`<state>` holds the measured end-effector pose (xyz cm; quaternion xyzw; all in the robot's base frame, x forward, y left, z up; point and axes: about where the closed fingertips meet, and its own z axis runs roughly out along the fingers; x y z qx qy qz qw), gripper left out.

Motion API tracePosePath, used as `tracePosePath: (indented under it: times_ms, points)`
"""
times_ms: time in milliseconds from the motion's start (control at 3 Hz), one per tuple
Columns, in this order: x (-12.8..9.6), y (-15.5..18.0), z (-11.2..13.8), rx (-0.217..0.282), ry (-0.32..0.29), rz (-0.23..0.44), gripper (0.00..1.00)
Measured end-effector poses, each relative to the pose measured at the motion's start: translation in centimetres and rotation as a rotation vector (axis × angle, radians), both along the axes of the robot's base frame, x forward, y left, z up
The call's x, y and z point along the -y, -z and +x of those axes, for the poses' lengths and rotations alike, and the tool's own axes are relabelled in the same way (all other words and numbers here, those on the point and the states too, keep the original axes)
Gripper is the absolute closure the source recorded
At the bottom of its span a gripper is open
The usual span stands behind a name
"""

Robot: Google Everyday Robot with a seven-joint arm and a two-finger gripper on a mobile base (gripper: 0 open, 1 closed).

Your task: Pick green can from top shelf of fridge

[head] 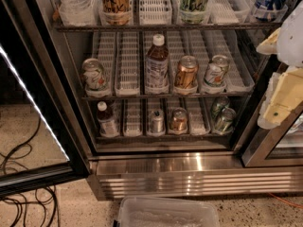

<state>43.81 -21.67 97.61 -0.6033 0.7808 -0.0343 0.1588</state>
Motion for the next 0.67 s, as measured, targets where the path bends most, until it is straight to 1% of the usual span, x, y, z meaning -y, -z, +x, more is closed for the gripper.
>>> tracePosePath:
  times_ms: [333,667]
  points:
    - [0.0,0.0,0.0,0.0,0.0,0.0,0.0]
    - [-0.61,-0.7,0.54,0.045,0.027,0.015,0.0]
